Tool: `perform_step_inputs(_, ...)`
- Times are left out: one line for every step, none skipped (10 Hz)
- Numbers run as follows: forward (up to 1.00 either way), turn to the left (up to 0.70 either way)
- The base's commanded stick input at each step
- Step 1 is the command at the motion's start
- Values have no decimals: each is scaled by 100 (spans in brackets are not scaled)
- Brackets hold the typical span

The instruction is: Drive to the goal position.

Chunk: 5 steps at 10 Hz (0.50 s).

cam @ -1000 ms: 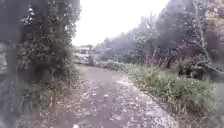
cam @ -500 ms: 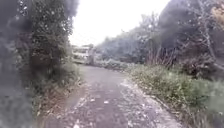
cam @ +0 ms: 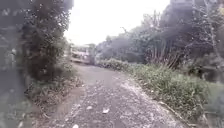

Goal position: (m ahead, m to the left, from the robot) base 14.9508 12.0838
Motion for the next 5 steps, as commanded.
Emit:
perform_step_inputs(60,0)
perform_step_inputs(60,0)
perform_step_inputs(60,0)
perform_step_inputs(60,0)
perform_step_inputs(60,0)
